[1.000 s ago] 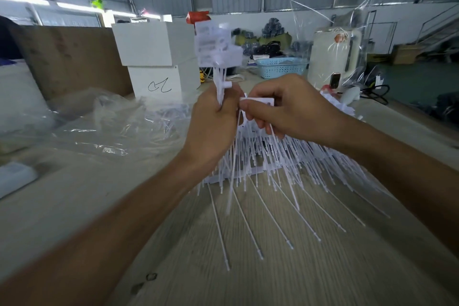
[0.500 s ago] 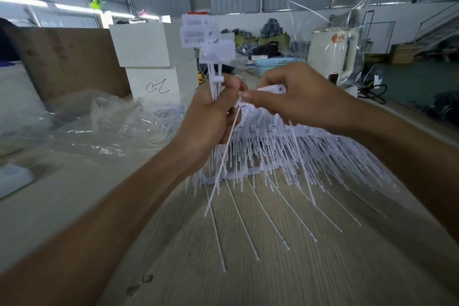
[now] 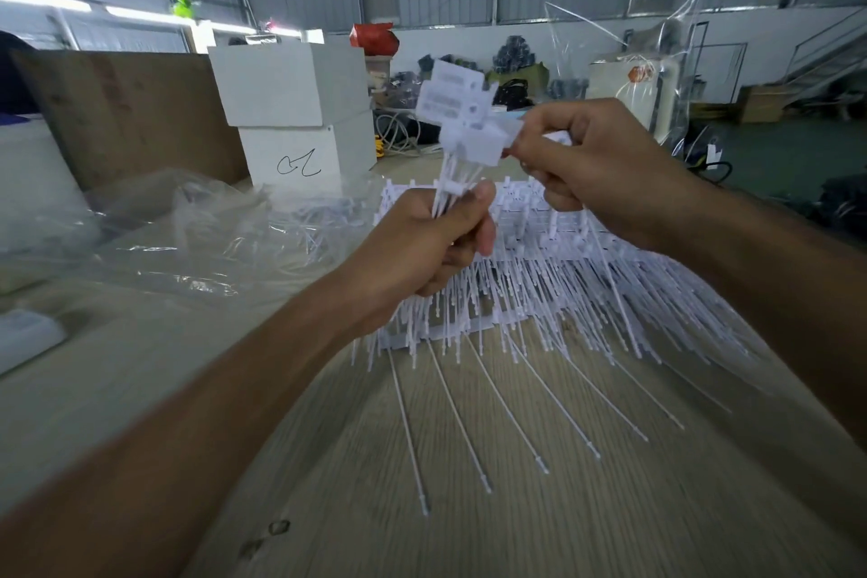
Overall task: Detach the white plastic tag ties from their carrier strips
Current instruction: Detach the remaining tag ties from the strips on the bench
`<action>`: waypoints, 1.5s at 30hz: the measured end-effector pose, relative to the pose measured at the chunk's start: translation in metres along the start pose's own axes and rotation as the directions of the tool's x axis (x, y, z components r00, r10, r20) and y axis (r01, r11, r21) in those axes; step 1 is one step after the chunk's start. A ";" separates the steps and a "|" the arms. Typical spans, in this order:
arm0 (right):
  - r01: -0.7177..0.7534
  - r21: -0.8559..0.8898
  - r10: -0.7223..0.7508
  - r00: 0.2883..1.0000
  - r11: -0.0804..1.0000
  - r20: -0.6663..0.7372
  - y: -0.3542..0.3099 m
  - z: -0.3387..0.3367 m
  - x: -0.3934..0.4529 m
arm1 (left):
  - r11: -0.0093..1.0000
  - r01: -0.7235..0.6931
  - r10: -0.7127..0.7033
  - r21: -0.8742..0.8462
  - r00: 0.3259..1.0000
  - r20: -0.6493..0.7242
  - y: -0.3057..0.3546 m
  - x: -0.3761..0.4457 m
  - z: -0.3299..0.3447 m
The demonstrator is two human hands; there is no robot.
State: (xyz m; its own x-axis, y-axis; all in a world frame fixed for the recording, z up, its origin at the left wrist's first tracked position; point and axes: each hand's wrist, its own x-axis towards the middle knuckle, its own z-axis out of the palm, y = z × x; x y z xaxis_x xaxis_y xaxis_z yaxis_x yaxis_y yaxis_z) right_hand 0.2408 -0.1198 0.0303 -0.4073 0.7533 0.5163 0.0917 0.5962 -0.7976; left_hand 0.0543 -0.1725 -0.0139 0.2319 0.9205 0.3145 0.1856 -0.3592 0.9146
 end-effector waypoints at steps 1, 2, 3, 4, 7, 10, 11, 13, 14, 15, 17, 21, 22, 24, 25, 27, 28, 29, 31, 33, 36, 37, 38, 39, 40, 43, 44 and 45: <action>-0.004 0.014 0.004 1.000 1.000 -0.012 0.001 0.002 0.000 | 1.000 -0.005 0.005 -0.006 1.000 -0.005 0.000 0.000 0.001; -0.016 0.027 0.016 1.000 0.999 -0.015 0.002 0.005 0.000 | 1.000 -0.014 0.014 -0.020 1.000 -0.021 -0.001 0.000 0.001; -0.036 0.055 0.037 0.999 0.998 -0.014 0.002 0.007 0.001 | 0.999 -0.024 0.023 -0.039 0.999 -0.038 -0.001 0.000 0.001; -0.057 0.094 0.058 0.998 0.994 -0.012 0.003 0.009 0.001 | 0.998 -0.035 0.032 -0.058 0.998 -0.053 -0.002 0.000 0.001; -0.079 0.209 0.083 0.996 0.975 -0.012 0.001 0.015 0.002 | 0.997 -0.024 0.017 -0.073 0.995 -0.100 -0.004 0.000 -0.002; -0.004 0.197 0.016 0.998 0.980 -0.060 0.001 0.025 -0.001 | 0.993 0.025 -0.037 -0.117 0.994 -0.104 -0.005 0.001 -0.002; 0.034 0.155 -0.021 0.996 0.987 -0.088 0.002 0.029 -0.003 | 0.990 0.040 -0.052 -0.136 0.995 -0.088 -0.004 0.000 0.000; 0.095 0.106 -0.080 0.987 0.990 -0.141 0.002 0.037 -0.006 | 0.988 0.055 -0.065 -0.147 0.996 -0.057 -0.003 -0.001 0.005; 0.112 0.107 -0.094 0.982 0.988 -0.166 0.002 0.040 -0.007 | 0.989 0.058 -0.065 -0.134 0.997 -0.049 -0.004 -0.001 0.007; 0.124 0.106 -0.102 0.976 0.987 -0.190 0.002 0.043 -0.008 | 0.991 0.062 -0.068 -0.122 0.997 -0.046 -0.004 -0.001 0.009; 0.148 0.093 -0.124 0.967 0.985 -0.224 0.002 0.045 -0.009 | 0.992 0.074 -0.080 -0.101 0.995 -0.061 -0.003 0.000 0.011; 0.159 0.132 -0.128 0.967 0.978 -0.220 0.007 0.042 -0.004 | 0.995 0.062 -0.071 -0.073 0.989 -0.128 -0.001 0.002 0.005; 0.158 0.131 -0.126 0.967 0.979 -0.220 0.013 0.039 -0.002 | 0.996 0.064 -0.073 -0.069 0.987 -0.142 -0.001 0.002 0.003; 0.156 -0.015 -0.156 0.966 0.988 -0.204 0.030 0.033 0.001 | 0.997 0.065 -0.072 -0.051 0.982 -0.172 0.001 0.004 -0.004; 0.143 -0.163 -0.169 0.973 0.976 -0.159 0.043 0.030 0.000 | 0.998 0.060 -0.066 -0.036 0.981 -0.184 0.003 0.005 -0.009; 0.097 -0.466 -0.107 0.994 0.879 0.005 0.076 0.026 -0.006 | 0.998 0.059 -0.052 0.024 0.972 -0.231 0.010 0.008 -0.021; 0.095 -0.594 -0.051 0.995 0.798 0.091 0.093 0.026 -0.012 | 0.996 0.065 -0.049 0.054 0.965 -0.258 0.014 0.009 -0.029; 0.122 -0.696 -0.016 0.987 0.708 0.157 0.109 0.028 -0.018 | 0.996 0.067 -0.047 0.063 0.962 -0.269 0.017 0.011 -0.037; 0.191 -0.788 -0.028 0.976 0.586 0.216 0.131 0.033 -0.026 | 0.994 0.070 -0.047 0.080 0.964 -0.263 0.020 0.011 -0.056; 0.215 -0.783 -0.087 0.975 0.584 0.203 0.137 0.036 -0.027 | 0.983 0.093 -0.042 0.161 0.955 -0.293 0.020 0.007 -0.082; 0.271 -0.777 -0.186 0.962 0.568 0.200 0.139 0.040 -0.024 | 0.930 0.204 -0.073 0.306 0.918 -0.390 0.011 -0.013 -0.139; 0.274 -0.776 -0.192 0.961 0.568 0.198 0.139 0.040 -0.025 | 0.887 0.256 -0.098 0.385 0.918 -0.384 0.008 -0.026 -0.161; 0.273 -0.775 -0.194 0.961 0.570 0.196 0.138 0.040 -0.026 | 0.827 0.309 -0.143 0.470 0.924 -0.355 0.004 -0.040 -0.184; 0.274 -0.773 -0.198 0.961 0.572 0.194 0.137 0.040 -0.026 | 0.757 0.343 -0.200 0.556 0.932 -0.302 0.001 -0.054 -0.206; 0.277 -0.772 -0.204 0.960 0.572 0.193 0.137 0.041 -0.026 | 0.695 0.361 -0.265 0.622 0.932 -0.246 -0.004 -0.068 -0.225; 0.279 -0.773 -0.205 0.959 0.570 0.195 0.136 0.041 -0.024 | 0.630 0.366 -0.391 0.685 0.911 -0.127 -0.024 -0.095 -0.263; 0.277 -0.770 -0.201 0.960 0.575 0.196 0.136 0.041 -0.023 | 0.629 0.342 -0.390 0.698 0.916 -0.097 -0.031 -0.098 -0.268; 0.280 -0.768 -0.203 0.959 0.576 0.197 0.136 0.042 -0.023 | 0.609 0.305 -0.367 0.732 0.927 -0.081 -0.037 -0.100 -0.270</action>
State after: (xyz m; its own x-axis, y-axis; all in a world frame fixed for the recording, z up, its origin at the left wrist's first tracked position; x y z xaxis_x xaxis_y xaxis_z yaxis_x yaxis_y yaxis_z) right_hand 0.2247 -0.0674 -0.1031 -0.5885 0.5469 0.5955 0.6367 0.7674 -0.0756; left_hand -0.2334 -0.2094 -0.0101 0.0692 0.9973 -0.0233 0.8825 -0.0503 0.4676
